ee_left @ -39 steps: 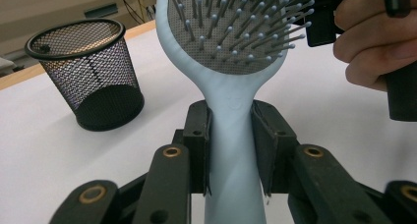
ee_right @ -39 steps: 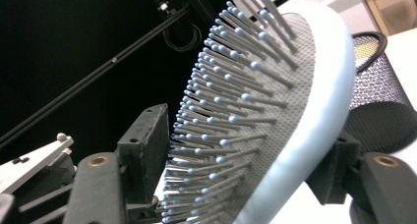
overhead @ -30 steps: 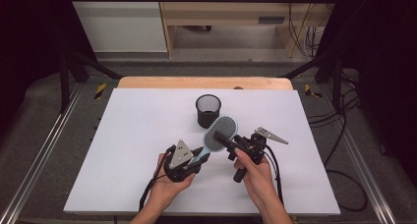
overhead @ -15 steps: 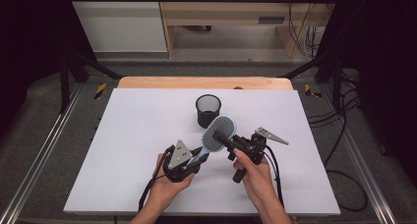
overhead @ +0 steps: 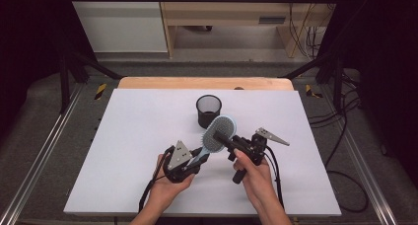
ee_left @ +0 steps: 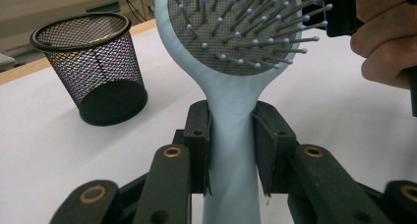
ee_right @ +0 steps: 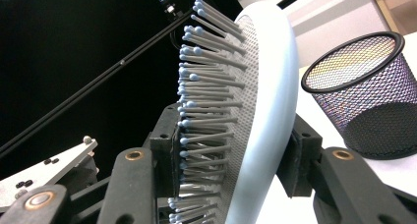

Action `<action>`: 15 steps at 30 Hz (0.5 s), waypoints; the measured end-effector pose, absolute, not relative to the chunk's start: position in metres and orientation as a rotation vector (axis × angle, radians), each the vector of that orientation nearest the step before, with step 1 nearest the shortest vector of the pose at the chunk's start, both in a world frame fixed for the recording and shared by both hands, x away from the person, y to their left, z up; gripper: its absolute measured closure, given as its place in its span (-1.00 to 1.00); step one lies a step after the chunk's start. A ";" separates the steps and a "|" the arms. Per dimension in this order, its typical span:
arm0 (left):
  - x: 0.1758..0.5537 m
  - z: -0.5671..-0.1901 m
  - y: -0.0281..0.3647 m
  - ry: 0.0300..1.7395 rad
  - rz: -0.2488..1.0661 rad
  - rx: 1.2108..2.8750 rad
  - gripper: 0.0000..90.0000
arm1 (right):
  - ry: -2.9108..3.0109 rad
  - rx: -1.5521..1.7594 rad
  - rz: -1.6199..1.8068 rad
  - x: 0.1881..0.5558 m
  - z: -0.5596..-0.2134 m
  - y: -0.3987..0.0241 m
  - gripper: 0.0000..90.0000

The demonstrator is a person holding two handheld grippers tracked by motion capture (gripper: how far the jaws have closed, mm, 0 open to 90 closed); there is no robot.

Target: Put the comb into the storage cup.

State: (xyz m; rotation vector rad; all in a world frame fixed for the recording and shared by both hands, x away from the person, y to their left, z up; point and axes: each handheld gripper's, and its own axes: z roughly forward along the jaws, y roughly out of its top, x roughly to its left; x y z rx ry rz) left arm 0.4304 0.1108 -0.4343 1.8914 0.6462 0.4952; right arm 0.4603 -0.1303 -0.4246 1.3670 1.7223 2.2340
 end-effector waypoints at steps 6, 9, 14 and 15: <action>0.432 -0.437 0.113 0.655 0.479 1.891 0.55 | 1.730 1.363 2.211 0.459 -0.424 -0.127 0.16; 0.432 -0.437 0.113 0.661 0.470 1.889 0.55 | 1.730 1.354 2.203 0.459 -0.424 -0.126 0.16; 0.433 -0.437 0.114 0.656 0.469 1.892 0.55 | 1.715 1.345 2.205 0.456 -0.423 -0.123 0.17; 0.433 -0.437 0.114 0.658 0.466 1.890 0.55 | 1.715 1.348 2.205 0.456 -0.423 -0.123 0.17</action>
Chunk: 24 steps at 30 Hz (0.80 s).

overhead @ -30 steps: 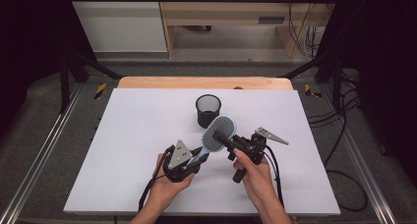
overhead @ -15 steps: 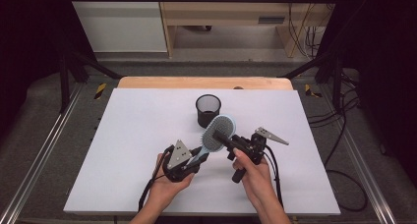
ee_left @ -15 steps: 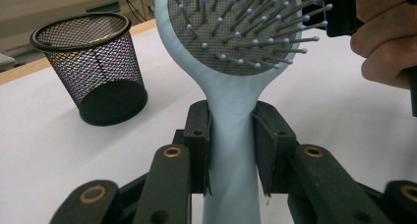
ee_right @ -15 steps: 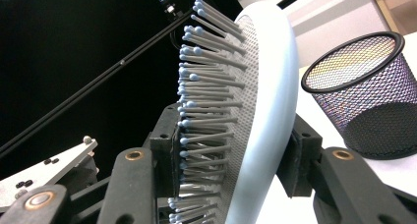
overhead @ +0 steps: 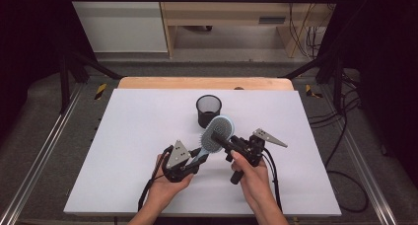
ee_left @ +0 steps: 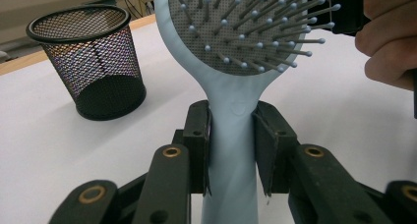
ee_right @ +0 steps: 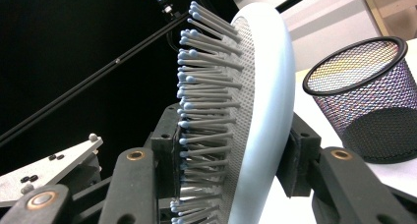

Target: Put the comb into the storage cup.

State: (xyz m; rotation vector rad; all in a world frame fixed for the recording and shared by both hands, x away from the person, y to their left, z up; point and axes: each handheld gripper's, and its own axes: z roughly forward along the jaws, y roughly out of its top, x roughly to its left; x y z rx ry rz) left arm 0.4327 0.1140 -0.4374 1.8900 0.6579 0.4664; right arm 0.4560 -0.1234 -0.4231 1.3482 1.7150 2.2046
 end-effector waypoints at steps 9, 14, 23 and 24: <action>0.435 -0.440 0.115 0.668 0.454 1.894 0.54 | 1.721 1.340 2.198 0.457 -0.425 -0.122 0.18; 0.435 -0.441 0.113 0.674 0.451 1.891 0.54 | 1.718 1.347 2.194 0.457 -0.425 -0.123 0.18; 0.435 -0.443 0.113 0.690 0.447 1.889 0.54 | 1.720 1.362 2.182 0.458 -0.427 -0.122 0.18; 0.435 -0.443 0.112 0.690 0.447 1.886 0.54 | 1.719 1.362 2.181 0.458 -0.427 -0.122 0.18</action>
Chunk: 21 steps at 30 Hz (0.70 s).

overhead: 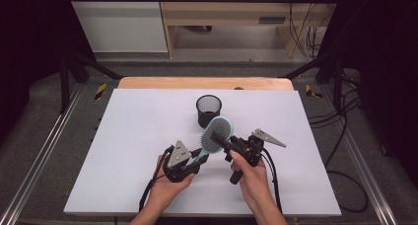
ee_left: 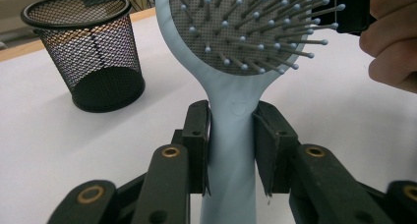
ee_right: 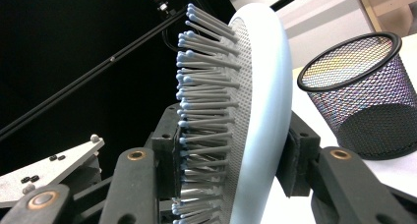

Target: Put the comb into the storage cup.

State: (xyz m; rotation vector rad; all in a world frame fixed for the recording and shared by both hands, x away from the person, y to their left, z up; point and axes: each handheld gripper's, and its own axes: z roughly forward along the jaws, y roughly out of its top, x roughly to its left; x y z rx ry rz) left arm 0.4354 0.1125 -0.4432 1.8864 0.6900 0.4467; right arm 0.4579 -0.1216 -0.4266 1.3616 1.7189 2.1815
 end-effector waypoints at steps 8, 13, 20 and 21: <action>0.435 -0.443 0.113 0.689 0.444 1.882 0.53 | 1.701 1.370 2.180 0.458 -0.426 -0.122 0.18; 0.436 -0.443 0.113 0.691 0.436 1.882 0.52 | 1.696 1.383 2.180 0.457 -0.427 -0.121 0.18; 0.435 -0.443 0.112 0.669 0.423 1.872 0.40 | 1.646 1.430 2.171 0.459 -0.429 -0.127 0.18; 0.435 -0.443 0.112 0.668 0.425 1.872 0.39 | 1.641 1.448 2.164 0.459 -0.430 -0.129 0.18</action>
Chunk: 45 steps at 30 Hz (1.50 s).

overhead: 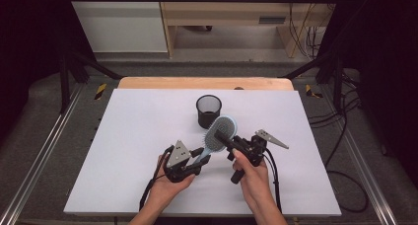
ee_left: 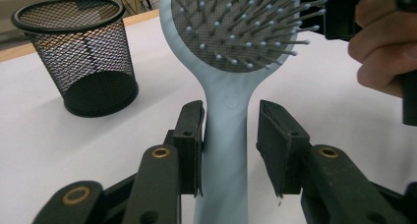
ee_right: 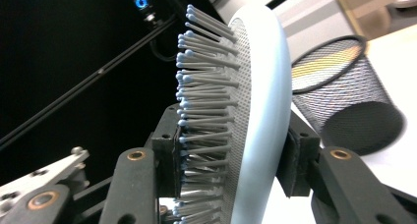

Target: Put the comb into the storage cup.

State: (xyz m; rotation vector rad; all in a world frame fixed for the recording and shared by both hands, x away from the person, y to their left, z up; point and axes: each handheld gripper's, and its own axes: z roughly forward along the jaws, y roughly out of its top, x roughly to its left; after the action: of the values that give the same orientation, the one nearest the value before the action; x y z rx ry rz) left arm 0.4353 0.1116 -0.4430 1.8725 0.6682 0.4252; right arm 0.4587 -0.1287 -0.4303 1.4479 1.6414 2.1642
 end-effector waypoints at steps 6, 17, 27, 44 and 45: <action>0.435 -0.442 0.113 0.661 0.429 1.868 0.36 | 1.595 1.478 2.148 0.462 -0.434 -0.139 0.18; 0.438 -0.440 0.120 0.681 0.448 1.851 0.29 | 1.547 1.472 2.147 0.463 -0.433 -0.149 0.18; 0.440 -0.437 0.127 0.712 0.455 1.816 0.02 | 1.530 1.451 2.147 0.463 -0.432 -0.152 0.17; 0.449 -0.432 0.195 0.871 0.571 1.684 -0.74 | 1.498 1.471 2.094 0.463 -0.430 -0.161 0.17; 0.449 -0.432 0.199 0.879 0.579 1.676 -0.76 | 1.494 1.476 2.095 0.463 -0.430 -0.161 0.17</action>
State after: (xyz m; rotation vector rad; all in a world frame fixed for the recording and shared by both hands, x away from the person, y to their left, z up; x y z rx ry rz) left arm 0.4487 0.1994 -0.4325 1.6758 0.8788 0.5792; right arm 0.4625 -0.1608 -0.4302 1.4758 1.4939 2.0947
